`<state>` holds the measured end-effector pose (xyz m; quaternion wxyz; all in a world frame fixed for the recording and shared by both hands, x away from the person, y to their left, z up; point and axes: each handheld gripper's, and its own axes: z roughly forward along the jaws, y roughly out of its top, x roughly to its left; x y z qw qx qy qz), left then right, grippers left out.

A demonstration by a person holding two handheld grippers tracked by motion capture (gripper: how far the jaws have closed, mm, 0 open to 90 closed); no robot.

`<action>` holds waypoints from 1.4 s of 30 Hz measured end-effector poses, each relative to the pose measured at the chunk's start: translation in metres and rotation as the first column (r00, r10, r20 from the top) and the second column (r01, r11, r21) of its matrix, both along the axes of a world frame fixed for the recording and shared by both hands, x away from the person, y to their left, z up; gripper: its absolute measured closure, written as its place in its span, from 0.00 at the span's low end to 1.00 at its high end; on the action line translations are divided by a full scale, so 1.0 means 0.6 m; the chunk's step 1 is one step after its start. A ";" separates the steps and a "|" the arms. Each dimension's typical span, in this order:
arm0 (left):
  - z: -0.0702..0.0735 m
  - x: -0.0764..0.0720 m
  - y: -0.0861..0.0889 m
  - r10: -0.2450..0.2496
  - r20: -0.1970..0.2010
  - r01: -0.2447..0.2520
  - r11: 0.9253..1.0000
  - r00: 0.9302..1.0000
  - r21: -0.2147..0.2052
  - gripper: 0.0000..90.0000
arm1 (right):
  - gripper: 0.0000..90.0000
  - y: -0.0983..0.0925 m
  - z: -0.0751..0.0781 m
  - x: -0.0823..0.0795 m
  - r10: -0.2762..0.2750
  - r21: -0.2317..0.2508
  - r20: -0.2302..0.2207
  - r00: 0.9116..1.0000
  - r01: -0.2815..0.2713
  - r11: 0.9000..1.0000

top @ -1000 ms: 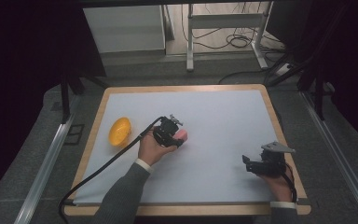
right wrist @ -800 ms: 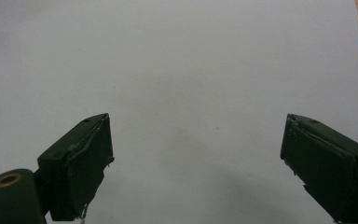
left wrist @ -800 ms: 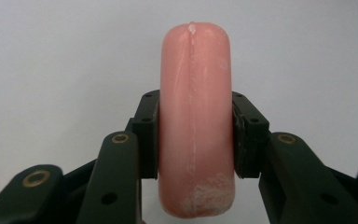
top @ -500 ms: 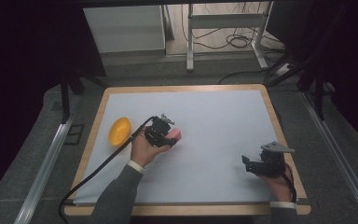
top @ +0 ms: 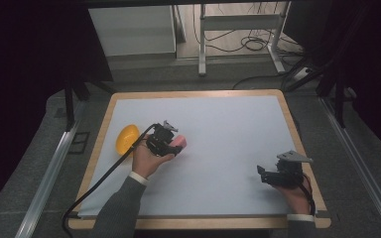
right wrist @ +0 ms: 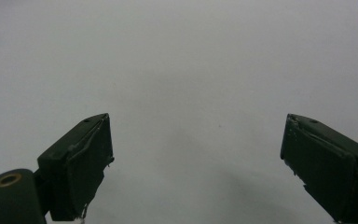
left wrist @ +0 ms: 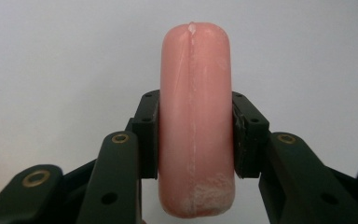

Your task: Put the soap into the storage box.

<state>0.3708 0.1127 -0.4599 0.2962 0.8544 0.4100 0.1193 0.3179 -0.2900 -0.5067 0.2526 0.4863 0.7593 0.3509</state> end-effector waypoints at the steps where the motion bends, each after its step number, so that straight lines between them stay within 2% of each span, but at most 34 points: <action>1: 0.001 0.000 0.003 0.002 0.002 -0.002 1.000 1.000 -0.003 0.67 | 0.10 0.000 0.000 0.000 0.000 0.000 0.000 1.000 0.000 1.000; 27: 0.018 -0.003 0.060 0.065 0.018 -0.064 0.998 0.998 -0.025 0.67 | 0.10 0.001 -0.001 0.001 0.006 -0.003 -0.006 1.000 -0.006 1.000; 29: 0.020 -0.005 0.065 0.072 0.032 -0.071 0.997 0.997 -0.028 0.67 | 0.10 0.001 -0.001 0.001 0.005 -0.003 -0.007 1.000 -0.005 1.000; 34: 0.025 -0.007 0.074 0.081 0.037 -0.080 0.996 0.996 -0.030 0.67 | 0.10 -0.001 -0.001 0.000 0.000 -0.002 -0.005 1.000 0.000 1.000; 42: 0.029 -0.005 0.093 0.101 0.032 -0.100 0.994 0.994 -0.036 0.67 | 0.10 0.000 -0.001 0.000 0.001 -0.001 -0.007 1.000 -0.001 1.000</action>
